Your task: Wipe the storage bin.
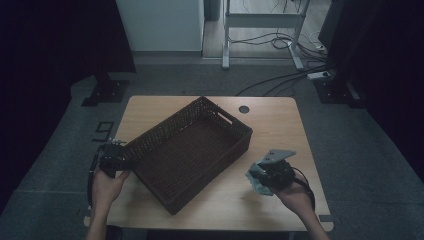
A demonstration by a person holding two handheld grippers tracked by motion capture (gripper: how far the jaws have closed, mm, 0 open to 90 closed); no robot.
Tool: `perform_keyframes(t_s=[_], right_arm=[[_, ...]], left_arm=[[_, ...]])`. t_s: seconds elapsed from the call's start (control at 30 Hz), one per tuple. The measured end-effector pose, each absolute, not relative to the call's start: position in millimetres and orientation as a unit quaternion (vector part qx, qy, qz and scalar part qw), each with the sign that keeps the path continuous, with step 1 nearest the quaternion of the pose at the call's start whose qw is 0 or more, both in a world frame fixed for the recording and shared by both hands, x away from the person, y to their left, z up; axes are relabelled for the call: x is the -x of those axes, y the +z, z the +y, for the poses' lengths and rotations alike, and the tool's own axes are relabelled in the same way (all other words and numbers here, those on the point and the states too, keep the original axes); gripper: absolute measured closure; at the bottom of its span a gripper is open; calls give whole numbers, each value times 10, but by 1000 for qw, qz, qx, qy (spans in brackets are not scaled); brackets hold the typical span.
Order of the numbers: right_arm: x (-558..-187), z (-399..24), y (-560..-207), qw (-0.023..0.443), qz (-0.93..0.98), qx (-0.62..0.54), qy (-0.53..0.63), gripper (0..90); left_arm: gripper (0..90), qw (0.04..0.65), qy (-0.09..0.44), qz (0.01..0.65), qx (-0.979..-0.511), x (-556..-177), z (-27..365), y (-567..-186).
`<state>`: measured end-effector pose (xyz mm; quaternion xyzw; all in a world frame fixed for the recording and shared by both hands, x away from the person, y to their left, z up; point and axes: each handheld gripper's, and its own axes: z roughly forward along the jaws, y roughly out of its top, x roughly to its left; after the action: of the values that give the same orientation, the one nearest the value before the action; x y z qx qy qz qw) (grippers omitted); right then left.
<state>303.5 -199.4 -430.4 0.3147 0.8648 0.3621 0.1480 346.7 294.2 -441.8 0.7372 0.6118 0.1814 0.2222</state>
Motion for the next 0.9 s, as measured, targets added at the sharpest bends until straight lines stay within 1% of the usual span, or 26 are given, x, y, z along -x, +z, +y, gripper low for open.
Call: perform_keyframes(t_s=[0.2,0.23,0.27,0.5,0.73,0.77,0.83,0.9], right_arm=[[-3072,-2307,-4298,163,850,-351,357,693],[-3072,-2307,-4298,163,850,-351,357,693],[-3078,-2402,-4294,169,846,-362,353,693],[-3080,-2672,-4317,180,833,-392,346,693],[-3107,-2832,-4490,186,828,-416,328,688],[-3123,-2866,-4573,181,826,-424,324,688],[-3128,-2876,-4599,180,826,-426,322,688],[-3141,-2905,-4701,174,823,-435,320,688]], left_arm=[[364,223,181,612,-737,-3465,2943,-4419],[364,223,181,612,-737,-3465,2943,-4419],[363,223,182,612,-737,-3465,2943,-4419],[364,223,182,612,-736,-3465,2942,-4419],[364,223,182,612,-736,-3465,2942,-4419],[364,223,182,612,-736,-3465,2942,-4419],[364,223,182,612,-736,-3465,2942,-4419],[364,224,182,612,-736,-3464,2943,-4420]])
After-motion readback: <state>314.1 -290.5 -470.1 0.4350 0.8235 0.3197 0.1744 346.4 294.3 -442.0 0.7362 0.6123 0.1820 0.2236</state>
